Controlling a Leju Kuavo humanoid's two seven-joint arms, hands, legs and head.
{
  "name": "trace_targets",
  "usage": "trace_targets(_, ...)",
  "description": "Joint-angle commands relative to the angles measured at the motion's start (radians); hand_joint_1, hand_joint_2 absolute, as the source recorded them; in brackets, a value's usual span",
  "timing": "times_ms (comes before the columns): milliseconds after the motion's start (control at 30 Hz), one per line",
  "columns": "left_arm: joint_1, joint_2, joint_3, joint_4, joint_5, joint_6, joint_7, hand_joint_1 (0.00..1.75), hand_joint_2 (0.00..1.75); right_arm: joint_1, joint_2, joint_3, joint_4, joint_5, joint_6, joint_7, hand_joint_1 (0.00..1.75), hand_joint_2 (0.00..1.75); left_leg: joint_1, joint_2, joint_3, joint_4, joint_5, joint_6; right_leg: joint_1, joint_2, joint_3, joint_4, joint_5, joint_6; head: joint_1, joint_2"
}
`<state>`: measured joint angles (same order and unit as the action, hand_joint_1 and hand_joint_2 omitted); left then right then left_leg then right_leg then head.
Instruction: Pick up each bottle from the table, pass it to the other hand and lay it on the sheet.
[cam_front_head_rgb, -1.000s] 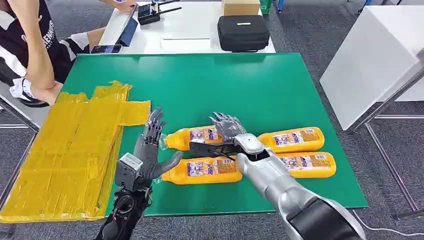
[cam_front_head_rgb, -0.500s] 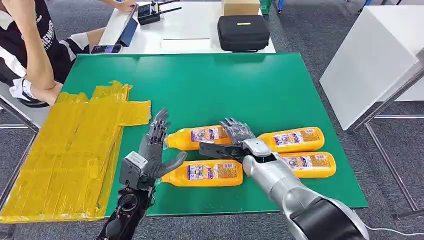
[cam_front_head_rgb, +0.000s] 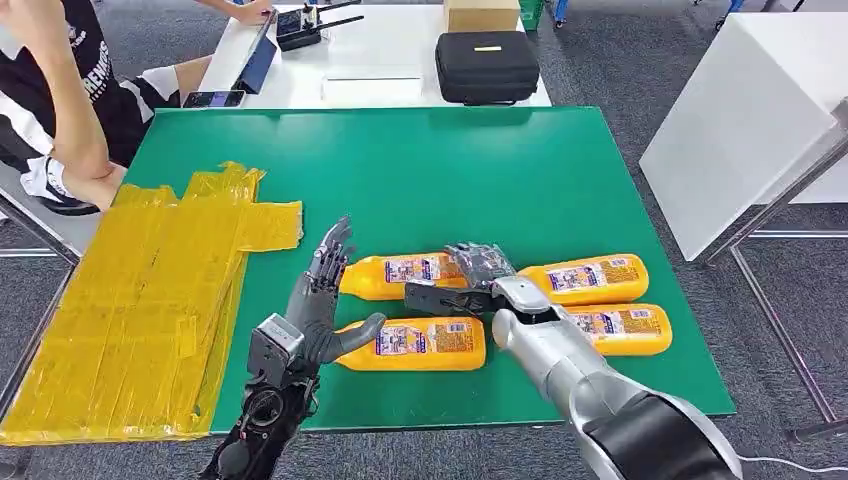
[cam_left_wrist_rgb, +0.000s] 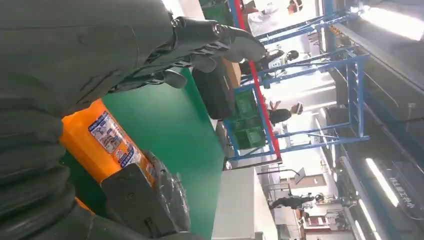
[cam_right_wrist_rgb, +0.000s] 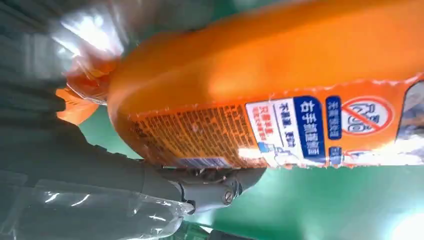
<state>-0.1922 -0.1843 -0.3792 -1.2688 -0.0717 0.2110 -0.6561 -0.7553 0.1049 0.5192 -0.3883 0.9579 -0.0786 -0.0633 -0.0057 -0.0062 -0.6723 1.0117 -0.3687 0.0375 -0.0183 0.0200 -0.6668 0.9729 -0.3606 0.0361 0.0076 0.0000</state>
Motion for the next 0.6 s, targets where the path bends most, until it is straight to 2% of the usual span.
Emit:
trace_targets(33, 0.002, 0.020, -0.012, 0.005, -0.004, 0.012, 0.004, 0.00, 1.75, 0.029, -0.008, -0.068, 0.036, -0.003, -0.151, -0.001, 1.75, 1.75, 0.001, -0.002, 0.007, 0.000, -0.003, -0.003, 0.001, -0.004, 0.007, 0.000, -0.003, -0.002, 0.000, 0.000)
trace_targets(267, 0.004, 0.021, -0.012, 0.004, -0.004, 0.012, 0.004, 0.00, 1.75, 0.025, -0.007, -0.068, 0.035, -0.003, -0.148, -0.001, 1.75, 1.75, 0.000, -0.001, 0.002, 0.000, -0.001, -0.002, 0.001, -0.002, 0.003, 0.000, -0.001, -0.001, 0.000, 0.000)
trace_targets(300, 0.004, 0.021, -0.012, 0.004, -0.004, 0.012, 0.004, 0.00, 1.75, 0.025, -0.007, -0.068, 0.035, -0.003, -0.148, -0.001, 1.75, 1.75, 0.001, 0.000, 0.009, 0.001, -0.005, -0.004, 0.002, -0.003, 0.009, 0.001, -0.005, -0.003, 0.000, 0.000)
trace_targets(333, 0.004, 0.021, -0.012, 0.004, -0.004, 0.012, 0.004, 0.00, 1.75, 0.025, -0.007, -0.068, 0.035, -0.003, -0.148, -0.001, 1.75, 1.75, 0.000, -0.001, 0.004, 0.000, -0.002, -0.002, 0.001, -0.002, 0.004, 0.000, -0.002, -0.001, 0.000, 0.000)
trace_targets(467, 0.004, 0.021, -0.012, 0.004, -0.004, 0.012, 0.004, 0.00, 1.75, 0.025, -0.007, -0.068, 0.035, -0.003, -0.148, -0.001, 1.75, 1.75, 0.000, -0.001, 0.003, 0.000, -0.001, -0.002, 0.001, -0.002, 0.003, 0.000, -0.002, -0.001, 0.000, 0.000)
trace_targets(533, 0.014, 0.019, -0.004, -0.009, -0.012, 0.022, 0.008, 0.00, 1.75, 0.038, -0.003, -0.119, 0.003, -0.026, -0.255, -0.023, 1.75, 1.75, 0.001, -0.001, 0.008, 0.001, -0.005, -0.004, 0.001, -0.003, 0.008, 0.001, -0.005, -0.003, 0.000, 0.000)
trace_targets(600, 0.030, 0.018, 0.004, -0.029, -0.020, 0.030, 0.011, 0.00, 1.75, 0.057, 0.000, -0.184, -0.054, -0.073, -0.376, -0.091, 1.75, 1.75, 0.001, -0.001, 0.004, 0.000, -0.002, -0.002, 0.001, -0.002, 0.004, 0.000, -0.002, -0.001, 0.000, 0.000)
